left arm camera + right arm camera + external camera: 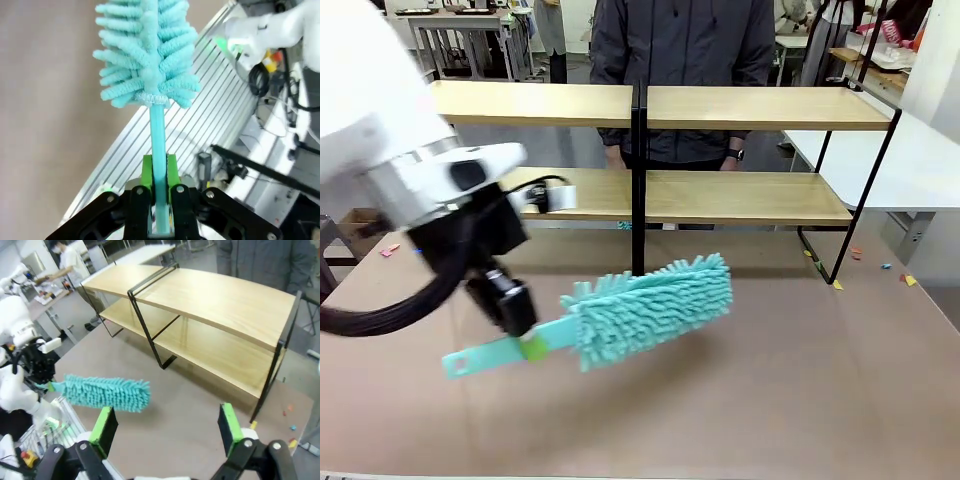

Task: Clean the shelves.
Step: Clean another randomly selected level of the Shelf with the Duster.

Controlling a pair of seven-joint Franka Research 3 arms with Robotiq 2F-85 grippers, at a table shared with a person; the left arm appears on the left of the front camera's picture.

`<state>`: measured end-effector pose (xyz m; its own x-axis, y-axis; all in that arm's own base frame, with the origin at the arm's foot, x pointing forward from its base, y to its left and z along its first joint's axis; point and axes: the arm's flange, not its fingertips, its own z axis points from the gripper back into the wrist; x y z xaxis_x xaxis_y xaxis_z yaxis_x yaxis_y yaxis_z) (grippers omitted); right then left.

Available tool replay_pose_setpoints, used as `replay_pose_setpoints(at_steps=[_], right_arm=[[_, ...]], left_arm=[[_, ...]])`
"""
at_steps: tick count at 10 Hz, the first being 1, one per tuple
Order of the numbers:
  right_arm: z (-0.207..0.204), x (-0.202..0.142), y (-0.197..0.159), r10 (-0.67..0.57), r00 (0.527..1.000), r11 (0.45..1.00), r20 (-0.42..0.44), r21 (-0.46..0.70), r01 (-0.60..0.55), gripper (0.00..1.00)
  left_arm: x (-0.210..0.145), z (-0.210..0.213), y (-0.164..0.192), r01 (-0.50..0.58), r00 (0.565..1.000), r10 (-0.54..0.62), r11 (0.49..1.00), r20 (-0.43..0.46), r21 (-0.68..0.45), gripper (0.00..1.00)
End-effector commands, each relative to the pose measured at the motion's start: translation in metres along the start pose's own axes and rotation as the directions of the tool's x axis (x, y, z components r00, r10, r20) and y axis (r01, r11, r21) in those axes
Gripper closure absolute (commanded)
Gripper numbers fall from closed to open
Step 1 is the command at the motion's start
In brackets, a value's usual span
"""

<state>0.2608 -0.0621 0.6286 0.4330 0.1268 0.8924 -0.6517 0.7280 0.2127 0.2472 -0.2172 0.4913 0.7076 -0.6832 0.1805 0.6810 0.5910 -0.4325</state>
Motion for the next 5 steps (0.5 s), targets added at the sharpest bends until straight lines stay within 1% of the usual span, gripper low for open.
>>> replay_pose_setpoints(at_steps=[1, 3, 4, 5], right_arm=[[-0.001, 0.0, 0.0, 0.0, 1.0, 1.0, -0.001, 0.001, 0.0, 0.0], [-0.001, 0.0, 0.0, 0.0, 1.0, 1.0, -0.001, 0.001, 0.0, 0.0], [-0.001, 0.0, 0.0, 0.0, 1.0, 1.0, -0.001, 0.001, 0.0, 0.0], [-0.001, 0.0, 0.0, 0.0, 1.0, 1.0, -0.001, 0.001, 0.0, 0.0]], left_arm=[[-0.03, 0.015, 0.018, 0.013, 0.998, -0.014, 1.0, 0.069, 0.019, 0.87], [-0.05, 0.023, 0.035, -0.06, 0.991, 0.055, 0.997, 0.123, 0.037, 0.87], [-0.047, 0.025, 0.038, -0.119, 0.983, 0.115, 0.993, 0.143, 0.02, 0.87], [-0.032, 0.034, 0.028, -0.045, 0.995, 0.041, 0.998, 0.095, 0.035, 0.87]])
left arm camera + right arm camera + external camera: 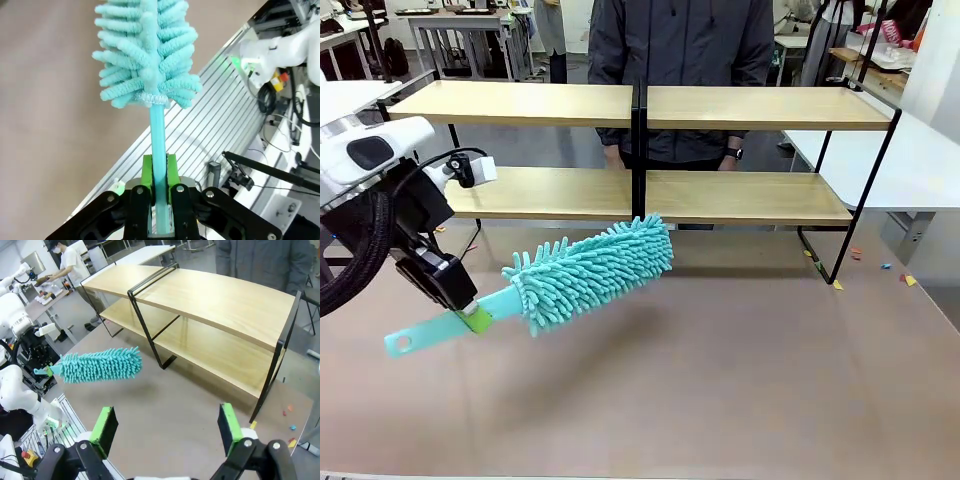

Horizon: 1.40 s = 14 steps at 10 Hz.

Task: Clean the shelves.
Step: Clean another randomly selected level of the Shelf with the Duster.

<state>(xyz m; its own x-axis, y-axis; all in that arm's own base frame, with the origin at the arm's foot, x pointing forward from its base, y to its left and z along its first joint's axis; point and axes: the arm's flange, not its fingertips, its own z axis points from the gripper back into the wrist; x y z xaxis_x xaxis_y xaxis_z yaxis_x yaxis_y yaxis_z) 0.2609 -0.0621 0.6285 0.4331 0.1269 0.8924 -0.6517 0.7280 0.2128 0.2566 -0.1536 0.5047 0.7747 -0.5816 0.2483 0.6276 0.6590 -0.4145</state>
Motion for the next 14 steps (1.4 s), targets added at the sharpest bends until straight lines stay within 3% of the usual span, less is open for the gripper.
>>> replay_pose_setpoints(at_steps=[1, 4, 5, 7, 9, 10, 12, 13, 14], right_arm=[[-0.001, 0.0, 0.0, 0.0, 1.0, 1.0, -0.001, 0.001, 0.0, 0.0], [-0.001, 0.0, 0.0, 0.0, 1.0, 1.0, -0.001, 0.001, 0.0, 0.0], [-0.001, 0.0, 0.0, 0.0, 1.0, 1.0, -0.001, 0.001, 0.0, 0.0], [-0.001, 0.0, 0.0, 0.0, 1.0, 1.0, -0.001, 0.001, 0.0, 0.0], [-0.001, 0.0, 0.0, 0.0, 1.0, 1.0, -0.001, 0.001, 0.0, 0.0], [-0.001, 0.0, 0.0, 0.0, 1.0, 1.0, -0.001, 0.001, 0.0, 0.0], [-0.001, 0.0, 0.0, 0.0, 1.0, 1.0, -0.001, 0.001, 0.0, 0.0], [-0.001, 0.0, 0.0, 0.0, 1.0, 1.0, -0.001, 0.001, 0.0, 0.0], [-0.001, 0.0, 0.0, 0.0, 1.0, 1.0, -0.001, 0.001, 0.0, 0.0]], left_arm=[[0.001, -0.006, -0.01, 0.036, 0.999, -0.036, 0.999, -0.02, -0.004, 0.87], [0.001, -0.005, -0.007, 0.02, 1.0, -0.02, 1.0, -0.016, 0.002, 0.87], [0.002, 0.009, 0.003, 0.134, 0.99, -0.136, 0.99, -0.046, -0.049, 0.87], [-0.033, 0.055, 0.047, 0.132, 0.991, -0.133, 0.991, -0.03, -0.037, 0.87], [-0.09, 0.095, 0.085, 0.068, 0.997, -0.066, 0.996, 0.045, -0.049, 0.87], [-0.119, 0.115, 0.105, 0.089, 0.994, -0.077, 0.978, 0.074, -0.189, 0.87], [-0.159, 0.147, 0.144, 0.136, 0.989, -0.11, 0.936, 0.096, -0.324, 0.87], [-0.173, 0.157, 0.161, 0.197, 0.98, -0.181, 0.889, 0.077, -0.413, 0.87], [-0.179, 0.162, 0.173, 0.229, 0.973, -0.193, 0.842, 0.123, -0.489, 0.87]])
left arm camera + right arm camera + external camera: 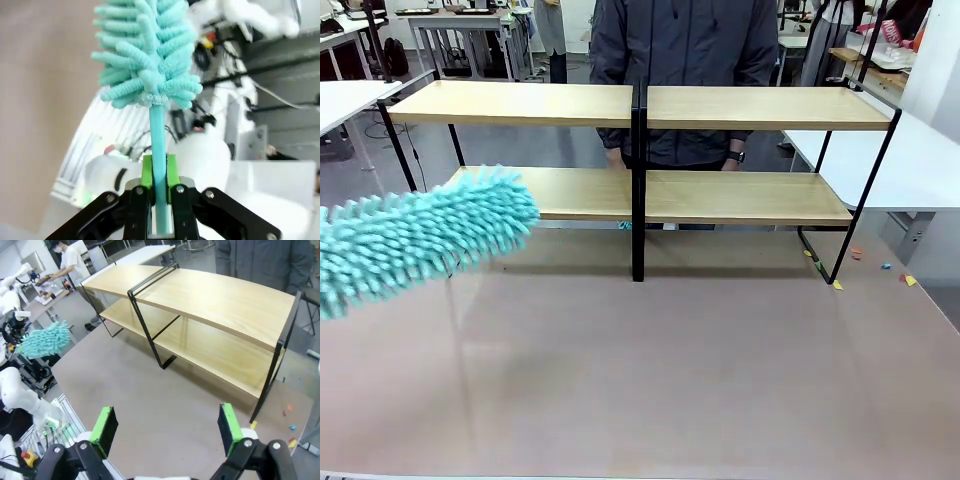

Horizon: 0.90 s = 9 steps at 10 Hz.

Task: Clean the shelves.
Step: Clean another randomly selected level of the Shelf with the Duster, then place the Duster on the table.

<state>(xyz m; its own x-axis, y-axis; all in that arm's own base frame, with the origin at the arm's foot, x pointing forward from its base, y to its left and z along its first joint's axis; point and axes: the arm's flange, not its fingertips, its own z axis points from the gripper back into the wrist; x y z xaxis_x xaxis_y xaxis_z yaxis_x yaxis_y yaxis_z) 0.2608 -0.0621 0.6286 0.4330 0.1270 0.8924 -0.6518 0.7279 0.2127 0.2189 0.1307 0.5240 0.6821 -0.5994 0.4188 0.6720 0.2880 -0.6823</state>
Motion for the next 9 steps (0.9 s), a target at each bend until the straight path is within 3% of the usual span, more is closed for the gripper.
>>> replay_pose_setpoints(at_steps=[1, 2, 9], right_arm=[[-0.001, 0.0, 0.0, -0.001, 1.0, 1.0, -0.001, 0.001, 0.001, 0.0], [-0.001, 0.0, 0.0, -0.001, 1.0, 1.0, -0.001, 0.001, 0.001, 0.0], [-0.001, 0.0, 0.0, -0.001, 1.0, 1.0, -0.001, 0.001, 0.001, 0.0]], left_arm=[[-0.002, 0.027, 0.018, 0.056, 0.998, -0.057, 0.989, -0.002, -0.14, 0.87], [0.0, 0.0, 0.0, 0.0, 1.0, 0.0, 1.0, 0.0, 0.0, 0.87], [0.0, 0.0, 0.0, 0.0, 1.0, 0.0, 1.0, 0.0, 0.0, 0.87]])
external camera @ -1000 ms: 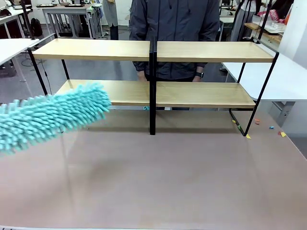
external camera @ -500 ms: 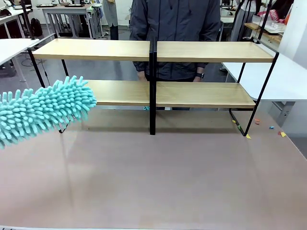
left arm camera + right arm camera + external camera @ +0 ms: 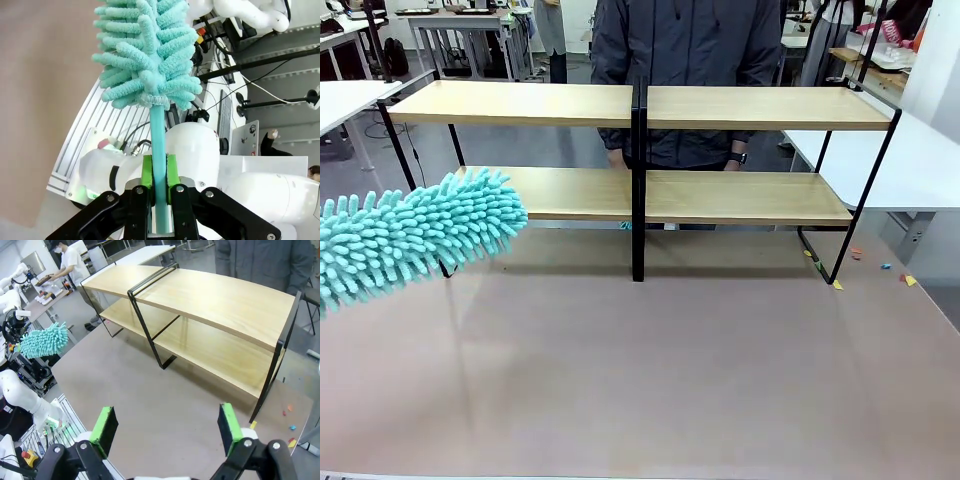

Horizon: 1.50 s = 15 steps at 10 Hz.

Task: Clean the shelves.
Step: Place the Duster on the table.

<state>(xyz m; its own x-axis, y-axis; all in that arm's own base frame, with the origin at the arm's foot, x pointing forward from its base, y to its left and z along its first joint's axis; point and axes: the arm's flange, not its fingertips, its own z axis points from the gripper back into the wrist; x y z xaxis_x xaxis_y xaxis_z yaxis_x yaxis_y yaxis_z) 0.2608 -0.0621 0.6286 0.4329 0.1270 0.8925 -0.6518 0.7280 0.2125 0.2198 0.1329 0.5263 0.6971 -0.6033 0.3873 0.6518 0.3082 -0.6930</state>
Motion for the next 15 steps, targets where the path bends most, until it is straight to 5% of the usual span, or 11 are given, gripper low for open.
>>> replay_pose_setpoints(at_steps=[1, 3, 5, 9, 12, 13, 15], right_arm=[[-0.001, 0.0, 0.0, -0.001, 1.0, 1.0, -0.001, 0.001, 0.001, 0.0], [0.0, 0.0, 0.0, 0.0, 1.0, 1.0, 0.0, 0.0, 0.0, 0.0], [-0.037, -0.053, -0.008, -0.155, 0.974, 0.966, -0.166, 0.182, 0.185, 0.0], [-0.117, -0.137, -0.006, -0.5, 0.773, 0.772, -0.391, 0.204, 0.602, 0.0], [-0.132, -0.189, 0.001, -0.523, 0.656, 0.77, -0.545, 0.027, 0.637, 0.0], [-0.133, -0.108, -0.058, -0.51, 0.718, 0.758, -0.473, 0.148, 0.635, 0.0], [-0.133, -0.108, -0.058, -0.51, 0.718, 0.758, -0.473, 0.148, 0.635, 0.0]], left_arm=[[0.0, -0.003, 0.0, 0.03, 0.999, -0.03, 1.0, 0.017, -0.002, 0.87], [0.0, 0.0, 0.0, 0.001, 1.0, -0.001, 1.0, 0.0, 0.0, 0.87], [0.013, -0.021, 0.025, 0.055, 0.973, -0.088, 0.986, -0.212, -0.158, 0.87], [0.051, -0.073, 0.111, 0.013, 0.946, -0.072, 0.983, -0.317, -0.185, 0.87], [0.062, -0.104, 0.171, -0.042, 0.975, -0.006, 0.977, -0.224, -0.208, 0.87], [0.066, -0.112, 0.184, -0.065, 0.984, 0.036, 0.985, -0.177, -0.16, 0.87], [0.073, -0.12, 0.199, -0.078, 0.984, 0.053, 0.987, -0.171, -0.143, 0.87]])
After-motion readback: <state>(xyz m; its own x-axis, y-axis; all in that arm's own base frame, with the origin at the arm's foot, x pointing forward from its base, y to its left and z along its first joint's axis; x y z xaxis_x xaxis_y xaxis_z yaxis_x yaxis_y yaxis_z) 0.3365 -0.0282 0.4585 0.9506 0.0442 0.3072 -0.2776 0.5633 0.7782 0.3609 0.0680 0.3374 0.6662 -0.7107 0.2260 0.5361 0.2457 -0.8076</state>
